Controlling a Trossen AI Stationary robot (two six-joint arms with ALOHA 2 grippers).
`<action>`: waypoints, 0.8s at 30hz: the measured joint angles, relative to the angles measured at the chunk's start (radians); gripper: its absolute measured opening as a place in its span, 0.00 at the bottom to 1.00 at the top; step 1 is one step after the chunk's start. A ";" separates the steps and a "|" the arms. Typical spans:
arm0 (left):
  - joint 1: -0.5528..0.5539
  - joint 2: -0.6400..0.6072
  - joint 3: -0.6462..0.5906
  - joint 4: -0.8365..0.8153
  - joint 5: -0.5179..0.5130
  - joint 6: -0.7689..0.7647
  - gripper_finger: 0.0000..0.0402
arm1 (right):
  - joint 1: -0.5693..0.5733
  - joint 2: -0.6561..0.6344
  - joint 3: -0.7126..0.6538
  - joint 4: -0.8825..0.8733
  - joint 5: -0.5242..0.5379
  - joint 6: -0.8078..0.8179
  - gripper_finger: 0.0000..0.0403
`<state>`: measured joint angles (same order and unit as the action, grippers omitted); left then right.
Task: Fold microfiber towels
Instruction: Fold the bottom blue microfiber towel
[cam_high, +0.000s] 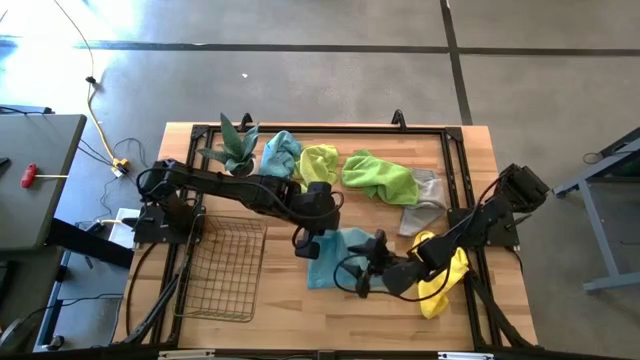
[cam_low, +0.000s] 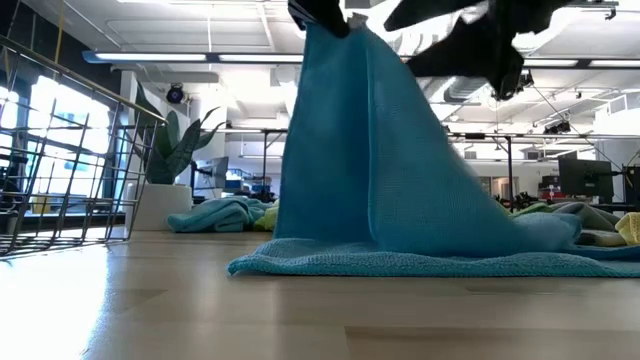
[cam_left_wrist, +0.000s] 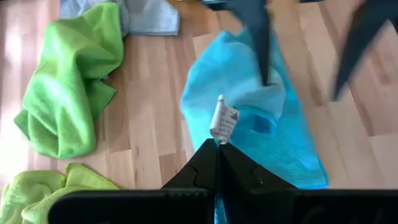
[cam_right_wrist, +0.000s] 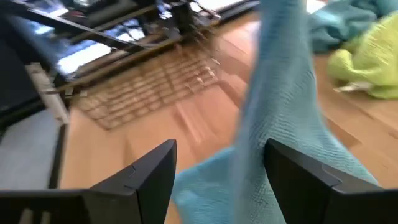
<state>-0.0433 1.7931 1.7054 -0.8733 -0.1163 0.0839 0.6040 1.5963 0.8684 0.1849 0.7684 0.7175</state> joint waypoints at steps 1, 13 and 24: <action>0.000 0.000 0.000 0.002 0.000 -0.002 0.00 | 0.004 0.000 0.000 0.019 0.025 -0.024 0.58; -0.030 0.000 0.000 0.002 0.064 -0.028 0.00 | -0.018 0.000 0.000 0.266 0.177 -0.405 0.58; -0.030 0.000 0.000 0.010 0.076 -0.047 0.00 | -0.065 0.001 0.000 0.219 0.306 -0.388 0.58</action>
<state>-0.0734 1.7931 1.7054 -0.8631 -0.0404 0.0373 0.5389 1.5970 0.8688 0.4041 1.0742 0.3293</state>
